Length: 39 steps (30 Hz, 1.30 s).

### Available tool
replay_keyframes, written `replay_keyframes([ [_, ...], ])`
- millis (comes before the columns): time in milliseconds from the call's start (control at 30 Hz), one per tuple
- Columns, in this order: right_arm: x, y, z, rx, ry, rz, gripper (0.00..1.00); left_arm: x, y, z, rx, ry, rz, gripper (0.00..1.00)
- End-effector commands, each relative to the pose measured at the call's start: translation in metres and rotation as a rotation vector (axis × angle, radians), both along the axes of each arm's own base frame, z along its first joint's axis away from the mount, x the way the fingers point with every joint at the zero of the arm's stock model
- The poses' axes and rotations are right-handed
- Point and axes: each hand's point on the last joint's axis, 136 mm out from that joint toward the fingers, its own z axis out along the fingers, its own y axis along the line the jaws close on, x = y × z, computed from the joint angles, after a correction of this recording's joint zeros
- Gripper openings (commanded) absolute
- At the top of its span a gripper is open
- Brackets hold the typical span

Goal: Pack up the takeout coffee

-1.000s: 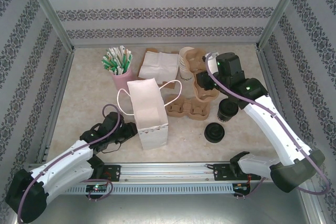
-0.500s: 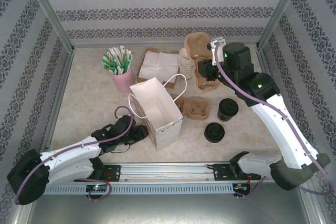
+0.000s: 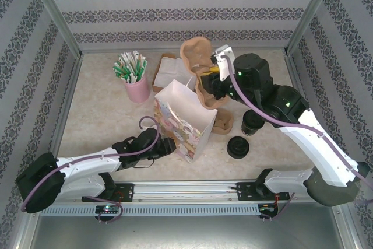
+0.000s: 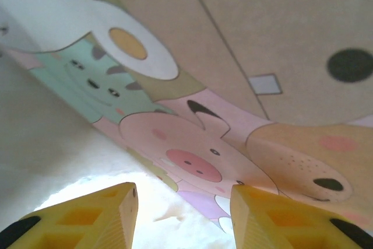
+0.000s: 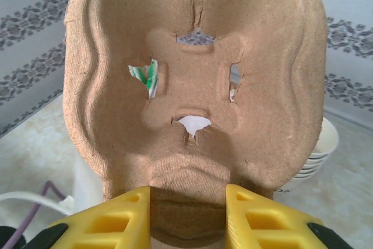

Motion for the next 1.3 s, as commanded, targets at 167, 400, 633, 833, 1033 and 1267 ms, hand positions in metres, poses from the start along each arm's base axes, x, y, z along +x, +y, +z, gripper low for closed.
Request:
replay_keyframes([
  [167, -0.006, 0.044, -0.036, -0.018, 0.067, 0.065, 0.32, 0.002, 0.015, 0.021, 0.048, -0.114, -0.002, 0.49],
  [400, -0.007, 0.061, -0.054, -0.021, 0.103, 0.089, 0.32, -0.008, 0.034, 0.022, 0.076, -0.133, -0.001, 0.53],
  [633, -0.014, 0.07, -0.065, -0.023, 0.123, 0.103, 0.32, -0.009, 0.063, 0.048, 0.224, -0.213, -0.015, 0.61],
  [833, -0.018, 0.072, -0.077, -0.052, 0.128, 0.111, 0.32, -0.002, 0.096, 0.094, 0.343, -0.345, 0.032, 0.8],
  [1033, -0.021, 0.069, -0.084, -0.077, 0.116, 0.108, 0.32, 0.001, 0.123, 0.124, 0.439, -0.413, 0.085, 0.85],
  [1267, -0.026, 0.064, -0.095, -0.114, 0.12, 0.118, 0.32, 0.007, 0.127, 0.157, 0.473, -0.475, 0.091, 0.87],
])
